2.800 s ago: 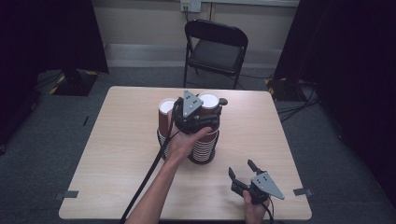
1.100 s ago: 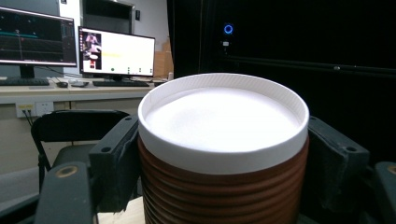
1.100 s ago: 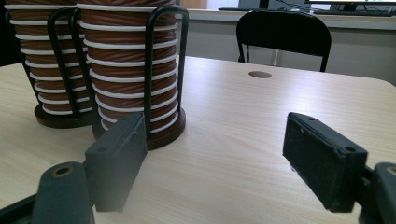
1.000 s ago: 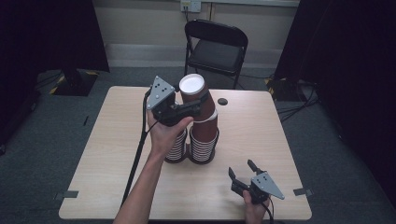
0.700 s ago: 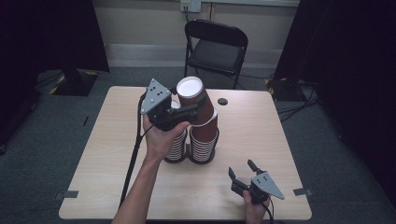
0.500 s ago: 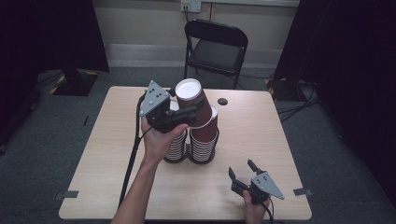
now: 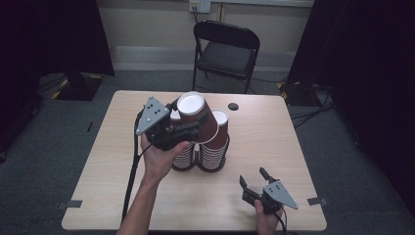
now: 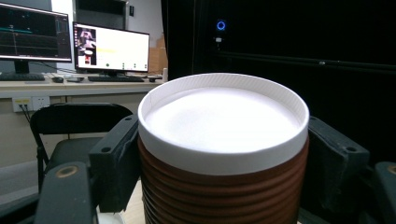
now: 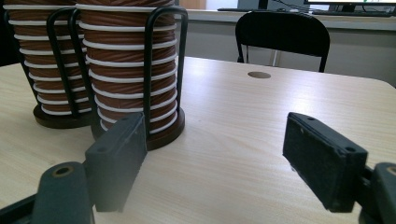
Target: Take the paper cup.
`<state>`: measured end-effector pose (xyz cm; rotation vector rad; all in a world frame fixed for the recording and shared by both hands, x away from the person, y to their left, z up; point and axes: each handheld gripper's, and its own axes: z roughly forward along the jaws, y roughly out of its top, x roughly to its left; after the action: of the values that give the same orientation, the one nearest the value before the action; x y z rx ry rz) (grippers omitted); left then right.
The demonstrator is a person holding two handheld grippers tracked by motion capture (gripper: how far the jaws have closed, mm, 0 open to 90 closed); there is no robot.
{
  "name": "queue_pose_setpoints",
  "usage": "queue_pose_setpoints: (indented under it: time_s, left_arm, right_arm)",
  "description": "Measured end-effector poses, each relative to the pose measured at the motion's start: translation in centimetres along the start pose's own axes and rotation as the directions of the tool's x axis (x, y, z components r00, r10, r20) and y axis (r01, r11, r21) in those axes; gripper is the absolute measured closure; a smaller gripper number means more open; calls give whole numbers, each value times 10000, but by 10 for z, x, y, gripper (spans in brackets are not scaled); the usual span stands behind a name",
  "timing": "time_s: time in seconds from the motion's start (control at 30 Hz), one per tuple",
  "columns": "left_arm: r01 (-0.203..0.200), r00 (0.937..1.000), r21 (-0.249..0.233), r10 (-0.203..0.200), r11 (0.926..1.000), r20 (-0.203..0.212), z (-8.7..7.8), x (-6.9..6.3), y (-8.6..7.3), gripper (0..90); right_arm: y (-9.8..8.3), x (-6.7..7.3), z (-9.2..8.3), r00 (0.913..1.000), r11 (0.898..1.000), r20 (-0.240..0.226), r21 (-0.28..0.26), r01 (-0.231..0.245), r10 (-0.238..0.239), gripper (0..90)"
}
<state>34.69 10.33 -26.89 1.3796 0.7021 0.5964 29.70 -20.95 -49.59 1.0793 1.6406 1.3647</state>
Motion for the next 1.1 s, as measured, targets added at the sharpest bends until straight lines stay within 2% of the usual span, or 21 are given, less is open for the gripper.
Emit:
queue_pose_setpoints:
  time_s: [0.2,0.37,0.43,0.47,0.57,0.63,0.8,0.9,1.0,1.1]
  left_arm:
    - [-16,10000,121,15,9999,93,-8,-2,-5,224]
    - [77,9998,9,-77,10000,172,-15,-5,-10,224]
    - [119,9999,-28,-118,9999,117,-18,-7,-14,224]
    - [232,9995,-26,-231,9997,236,-22,-8,-18,224]
    - [183,9997,37,-184,9998,173,-24,-9,-22,224]
    - [336,9993,169,-339,9993,160,-25,-10,-27,224]
    - [159,9996,520,-170,9985,214,-27,-13,-37,224]
    - [306,9992,608,-322,9977,253,-29,-12,-42,224]
    - [220,9997,932,-228,9954,79,-30,-8,-50,225]
    - [286,9996,993,-292,9946,44,-32,-6,-53,225]
  right_arm:
    - [0,0,0,10000,10000,16,-4,-11,11,207]
    - [0,0,0,10000,10000,-15,-3,-4,4,207]
    - [0,0,0,10000,10000,-29,0,-13,13,207]
    - [0,0,0,10000,10000,-9,-3,-12,12,207]
    - [0,0,0,10000,10000,-7,0,-7,7,207]
    - [0,0,0,10000,10000,-8,15,4,-4,207]
    - [0,0,0,10000,10000,12,5,-15,15,206]
    - [0,0,0,10000,10000,-11,9,3,-3,205]
    - [0,0,0,10000,10000,33,12,-17,17,198]
    - [0,0,1,10000,10000,85,62,-51,50,184]
